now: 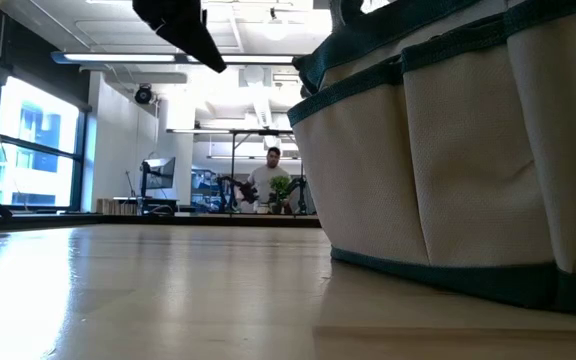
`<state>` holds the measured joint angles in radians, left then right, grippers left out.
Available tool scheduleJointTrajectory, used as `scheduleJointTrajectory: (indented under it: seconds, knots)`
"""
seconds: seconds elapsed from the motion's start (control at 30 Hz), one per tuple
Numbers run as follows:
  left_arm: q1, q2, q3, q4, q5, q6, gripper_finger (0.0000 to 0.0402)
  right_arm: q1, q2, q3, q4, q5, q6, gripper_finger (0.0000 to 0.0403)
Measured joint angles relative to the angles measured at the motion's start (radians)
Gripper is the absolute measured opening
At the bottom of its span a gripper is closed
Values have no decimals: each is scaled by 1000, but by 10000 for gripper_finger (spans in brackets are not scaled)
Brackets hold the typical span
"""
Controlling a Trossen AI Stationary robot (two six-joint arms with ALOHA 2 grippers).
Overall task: Pick & Place Garden tools in Gardening bag
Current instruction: Put the green shear scissors into the green gardening bag
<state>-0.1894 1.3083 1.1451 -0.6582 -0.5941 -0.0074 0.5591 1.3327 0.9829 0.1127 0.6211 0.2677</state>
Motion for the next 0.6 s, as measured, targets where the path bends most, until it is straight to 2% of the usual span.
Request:
scheduleJointTrajectory:
  seconds: [0.13,0.27,0.4,0.6]
  knots:
    - [0,0,-34,1,0,0,246,-29,39,0,-12,-53,21,55]
    - [0,0,-74,5,0,0,246,-32,56,0,-27,-36,18,55]
    - [0,0,-95,4,0,-2,246,-29,56,0,-80,26,19,55]
    - [0,1,-95,5,0,-24,246,-29,59,0,-172,28,78,55]
